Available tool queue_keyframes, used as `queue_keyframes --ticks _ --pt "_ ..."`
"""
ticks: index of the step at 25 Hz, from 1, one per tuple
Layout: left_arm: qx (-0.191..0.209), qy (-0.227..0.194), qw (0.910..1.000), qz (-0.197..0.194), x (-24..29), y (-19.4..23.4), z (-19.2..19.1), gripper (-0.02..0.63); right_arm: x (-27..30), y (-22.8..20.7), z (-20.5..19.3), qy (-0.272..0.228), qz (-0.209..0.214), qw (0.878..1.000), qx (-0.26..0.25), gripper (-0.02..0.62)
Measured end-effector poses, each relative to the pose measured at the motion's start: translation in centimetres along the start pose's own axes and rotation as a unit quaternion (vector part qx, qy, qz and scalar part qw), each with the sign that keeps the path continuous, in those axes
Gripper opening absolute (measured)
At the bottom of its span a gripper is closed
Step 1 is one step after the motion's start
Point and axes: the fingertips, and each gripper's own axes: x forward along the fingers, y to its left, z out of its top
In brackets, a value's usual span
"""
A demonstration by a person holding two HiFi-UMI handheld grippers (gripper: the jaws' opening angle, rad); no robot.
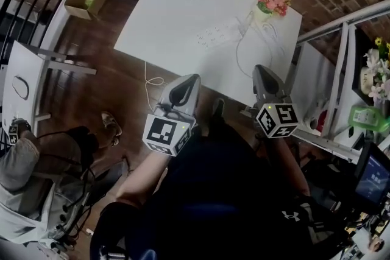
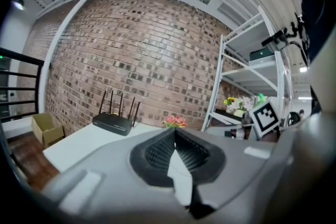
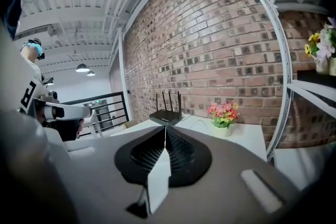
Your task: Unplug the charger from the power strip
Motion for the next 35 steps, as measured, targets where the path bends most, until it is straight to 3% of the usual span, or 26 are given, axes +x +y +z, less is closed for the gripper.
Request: queue_keyframes --ticks 8,13,22,27,35 --pt "0.047 0.038 0.9976 0.033 6.0 2.3 -2.9 0.006 7.1 -5.2 -3.9 0.058 0.005 0.998 -0.008 0.015" --pt "0.062 0.09 0.9934 0.032 10.9 4.5 -6.5 0.033 11.8 -7.0 -7.0 0.107 0.005 0.994 -0.004 0.119" --pt "0.017 0.185 0.9818 0.038 18.7 9.6 -14.8 0.04 15.0 -10.6 -8.8 0.124 0.009 0.992 0.016 0.163" --pt "0.023 0.205 0.9774 0.048 22.1 11.6 -16.6 0.081 17.2 -9.3 -10.0 0.145 0.035 0.988 0.034 0.306" --pt "0.056 0.236 0.9681 0.063 24.1 11.9 -18.4 0.108 20.9 -7.1 -13.9 0.219 0.032 0.975 -0.029 0.311"
